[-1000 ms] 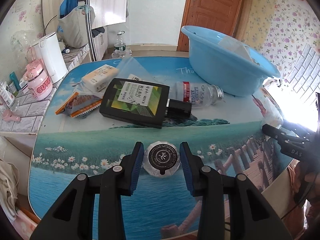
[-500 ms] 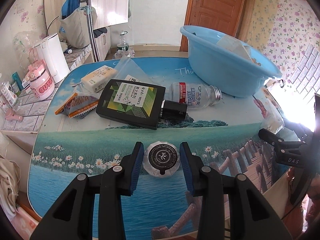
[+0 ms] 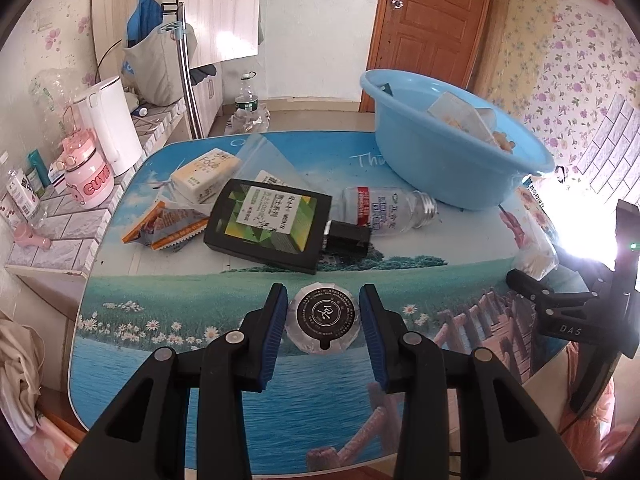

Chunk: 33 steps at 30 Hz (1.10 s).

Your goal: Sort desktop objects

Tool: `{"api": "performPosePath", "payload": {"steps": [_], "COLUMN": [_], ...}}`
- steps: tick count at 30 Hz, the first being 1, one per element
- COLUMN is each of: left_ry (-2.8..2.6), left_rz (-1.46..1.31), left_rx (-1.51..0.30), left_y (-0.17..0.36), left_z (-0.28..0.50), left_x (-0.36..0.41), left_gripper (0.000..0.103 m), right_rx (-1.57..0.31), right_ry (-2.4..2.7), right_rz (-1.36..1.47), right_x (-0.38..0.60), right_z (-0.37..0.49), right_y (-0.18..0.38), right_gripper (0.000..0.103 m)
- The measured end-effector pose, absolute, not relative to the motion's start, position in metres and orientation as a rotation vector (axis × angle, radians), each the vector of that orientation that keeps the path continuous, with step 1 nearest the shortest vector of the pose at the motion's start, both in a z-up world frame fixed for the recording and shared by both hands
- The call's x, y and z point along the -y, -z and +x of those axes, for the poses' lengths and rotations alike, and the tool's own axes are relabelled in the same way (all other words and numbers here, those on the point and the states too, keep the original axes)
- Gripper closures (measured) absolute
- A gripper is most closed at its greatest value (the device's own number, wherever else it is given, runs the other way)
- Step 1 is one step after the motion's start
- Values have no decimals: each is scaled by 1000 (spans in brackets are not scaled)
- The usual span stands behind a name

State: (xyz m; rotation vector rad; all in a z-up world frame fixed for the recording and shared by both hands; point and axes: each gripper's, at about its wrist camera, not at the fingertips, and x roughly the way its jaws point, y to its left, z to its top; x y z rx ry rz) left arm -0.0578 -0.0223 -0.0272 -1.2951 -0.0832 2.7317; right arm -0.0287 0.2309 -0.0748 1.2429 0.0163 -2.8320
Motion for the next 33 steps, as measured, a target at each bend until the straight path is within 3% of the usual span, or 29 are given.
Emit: {"api": "performPosePath", "payload": {"steps": [33], "left_ry": [-2728], "left_rz": [-1377], "left_rx": [97], "left_y": [51], "left_z": [-44], "left_x": [8], "left_gripper": [66], "right_rx": [-11], "right_ry": [2840], "right_rz": [1248], "right_x": [-230], "right_z": [-29], "right_y": [74], "right_gripper": [0]}}
